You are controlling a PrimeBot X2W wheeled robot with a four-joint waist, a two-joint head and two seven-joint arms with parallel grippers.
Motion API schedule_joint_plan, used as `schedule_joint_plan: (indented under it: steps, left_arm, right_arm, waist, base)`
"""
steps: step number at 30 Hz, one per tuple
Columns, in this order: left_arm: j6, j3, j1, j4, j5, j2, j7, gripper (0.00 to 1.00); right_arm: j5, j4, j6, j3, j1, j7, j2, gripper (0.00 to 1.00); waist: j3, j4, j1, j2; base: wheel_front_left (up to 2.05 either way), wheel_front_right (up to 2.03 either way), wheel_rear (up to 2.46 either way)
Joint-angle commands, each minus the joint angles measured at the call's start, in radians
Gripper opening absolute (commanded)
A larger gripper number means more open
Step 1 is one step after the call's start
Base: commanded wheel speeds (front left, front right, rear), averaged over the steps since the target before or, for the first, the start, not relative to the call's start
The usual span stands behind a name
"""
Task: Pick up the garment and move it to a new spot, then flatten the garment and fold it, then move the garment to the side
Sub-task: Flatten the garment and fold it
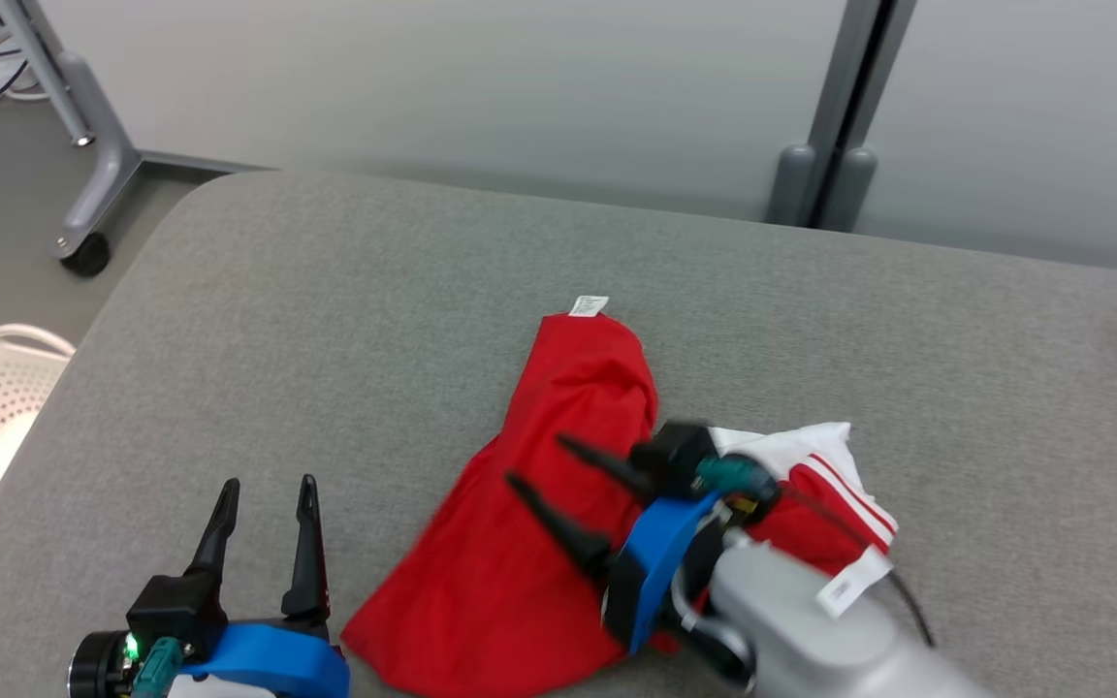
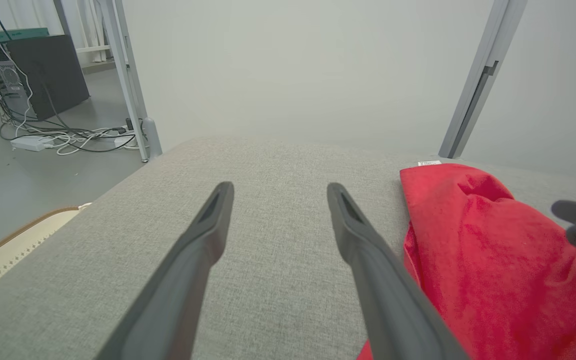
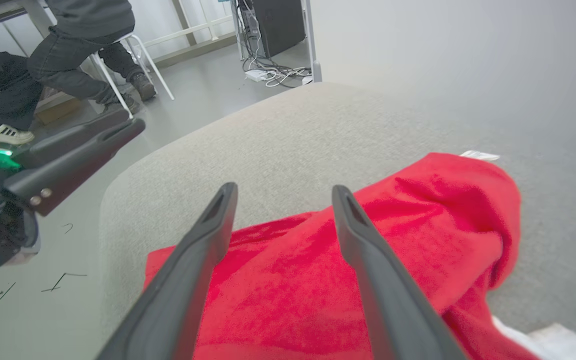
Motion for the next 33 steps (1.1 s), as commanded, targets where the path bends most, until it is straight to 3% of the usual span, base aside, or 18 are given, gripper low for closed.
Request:
schedule_joint_plan:
  steps: [1,7,11,19,26,28,29,33]
  left_arm:
    - [0.004,0.009,0.012,-0.001,0.000,-0.002,-0.005,1.00]
    - [-0.001,0.023,0.034,-0.010,0.011,0.003,-0.005,1.00]
    - [-0.004,0.025,0.036,-0.017,0.017,0.003,-0.005,1.00]
    - [-0.009,0.010,0.016,-0.017,0.012,0.000,-0.005,1.00]
    - [-0.005,0.010,0.007,-0.017,0.002,-0.001,-0.005,1.00]
    - [-0.004,0.007,0.005,-0.017,0.000,-0.001,-0.005,1.00]
    - [-0.002,0.006,0.003,-0.017,0.000,-0.002,-0.005,1.00]
    - [0.001,-0.004,-0.007,-0.017,-0.008,-0.002,-0.005,1.00]
  right_arm:
    - [-0.019,-0.001,0.001,-0.045,-0.024,-0.004,-0.017,1.00]
    - [-0.128,-0.010,0.000,-0.314,-0.022,-0.005,-0.156,1.00]
    - [-0.151,0.070,0.001,-0.373,-0.017,0.020,-0.222,1.00]
    - [-0.107,0.174,0.001,-0.331,0.006,0.194,-0.237,1.00]
    - [0.008,0.143,0.001,-0.237,0.065,0.377,-0.228,1.00]
    - [0.034,0.122,0.001,-0.228,0.064,0.382,-0.235,0.11]
    - [0.048,0.116,0.001,-0.230,0.056,0.375,-0.240,0.00]
    - [0.069,0.108,0.001,-0.241,-0.002,0.319,-0.262,0.00]
  waist:
    - [-0.020,-0.024,0.0000,0.0000]
    - [-0.042,-0.062,0.0000,0.0000]
    - [-0.041,-0.065,0.0000,0.0000]
    - [-0.003,-0.052,0.0000,0.0000]
    - [0.013,-0.044,0.0000,0.0000]
    - [0.017,-0.043,0.0000,0.0000]
    - [0.019,-0.042,0.0000,0.0000]
    - [0.027,-0.035,0.0000,0.0000]
  base:
    - [0.00,0.00,0.00]
    - [0.00,0.00,0.00]
    - [0.00,0.00,0.00]
    - [0.00,0.00,0.00]
    - [0.00,0.00,0.00]
    - [0.00,0.00,0.00]
    - [0.00,0.00,0.00]
    - [0.00,0.00,0.00]
